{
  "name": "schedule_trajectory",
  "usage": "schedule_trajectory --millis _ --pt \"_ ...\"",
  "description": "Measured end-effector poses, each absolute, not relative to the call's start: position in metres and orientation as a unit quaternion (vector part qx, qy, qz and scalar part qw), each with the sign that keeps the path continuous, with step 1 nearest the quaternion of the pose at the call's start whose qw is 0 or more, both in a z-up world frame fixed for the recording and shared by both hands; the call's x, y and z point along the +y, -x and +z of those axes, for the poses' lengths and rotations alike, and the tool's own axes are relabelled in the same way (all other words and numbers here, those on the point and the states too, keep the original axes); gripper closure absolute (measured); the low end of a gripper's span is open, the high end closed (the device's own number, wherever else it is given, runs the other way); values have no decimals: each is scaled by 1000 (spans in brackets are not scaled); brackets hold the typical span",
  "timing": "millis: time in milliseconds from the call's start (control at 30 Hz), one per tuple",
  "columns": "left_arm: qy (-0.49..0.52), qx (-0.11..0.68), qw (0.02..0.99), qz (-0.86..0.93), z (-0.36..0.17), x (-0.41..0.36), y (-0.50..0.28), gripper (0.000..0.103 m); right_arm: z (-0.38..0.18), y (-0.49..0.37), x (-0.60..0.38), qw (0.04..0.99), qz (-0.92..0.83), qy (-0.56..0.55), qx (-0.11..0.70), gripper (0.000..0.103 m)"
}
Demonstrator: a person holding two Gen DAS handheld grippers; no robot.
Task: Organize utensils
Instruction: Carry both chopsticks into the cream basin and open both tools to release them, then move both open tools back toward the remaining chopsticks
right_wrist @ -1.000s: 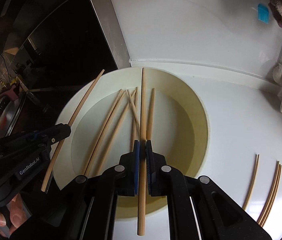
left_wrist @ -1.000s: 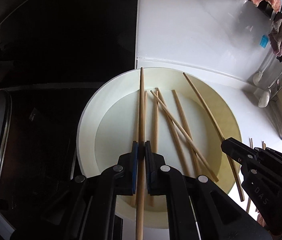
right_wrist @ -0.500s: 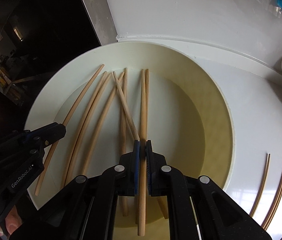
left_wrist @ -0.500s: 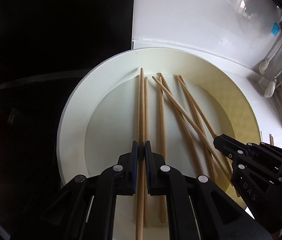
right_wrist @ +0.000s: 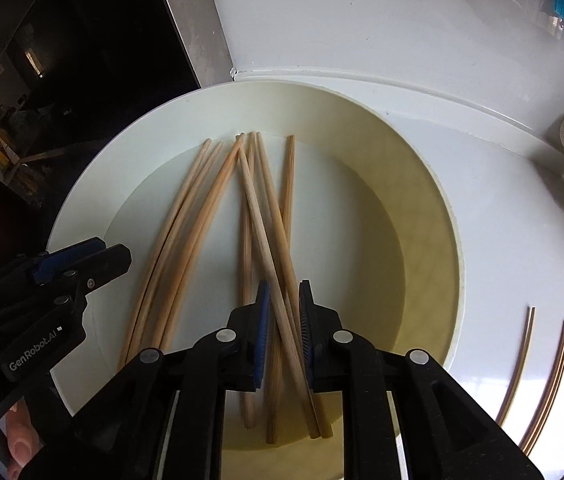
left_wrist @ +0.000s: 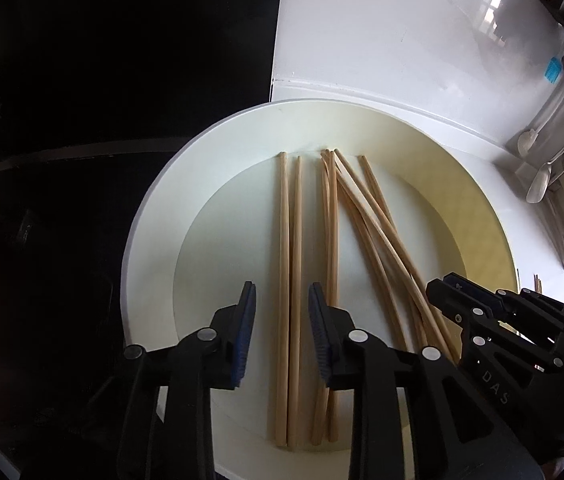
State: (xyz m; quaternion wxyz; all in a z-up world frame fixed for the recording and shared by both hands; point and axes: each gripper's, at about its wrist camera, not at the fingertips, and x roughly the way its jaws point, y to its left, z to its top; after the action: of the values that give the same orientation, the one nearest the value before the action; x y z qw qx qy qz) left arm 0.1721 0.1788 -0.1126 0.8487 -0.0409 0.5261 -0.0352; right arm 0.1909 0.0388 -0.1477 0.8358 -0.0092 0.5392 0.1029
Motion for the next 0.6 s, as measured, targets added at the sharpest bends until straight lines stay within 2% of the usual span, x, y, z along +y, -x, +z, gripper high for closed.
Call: schedule_trajectory --millis 133,200,267,300,367,467,600 --pt "36 520 853 -29 -104 181 -167 69 -138 -183 31 841 95 4 533 79" --pt "33 516 856 -22 -99 183 -162 57 -134 -178 26 842 92 0 531 71" --pt "31 508 860 -16 -94 185 -156 37 -130 -172 22 843 91 -7 530 64" --pt "30 503 864 -13 -91 187 -153 33 -128 -169 20 844 90 -11 529 64" --pt "27 495 868 -11 -86 188 -145 29 -123 -161 16 846 87 -15 526 63" --pt "27 489 872 -9 -78 190 -137 25 -113 -143 7 851 82 -20 518 54" --pt "20 479 878 -11 -69 191 -126 23 -102 -125 2 859 72 -14 506 52"
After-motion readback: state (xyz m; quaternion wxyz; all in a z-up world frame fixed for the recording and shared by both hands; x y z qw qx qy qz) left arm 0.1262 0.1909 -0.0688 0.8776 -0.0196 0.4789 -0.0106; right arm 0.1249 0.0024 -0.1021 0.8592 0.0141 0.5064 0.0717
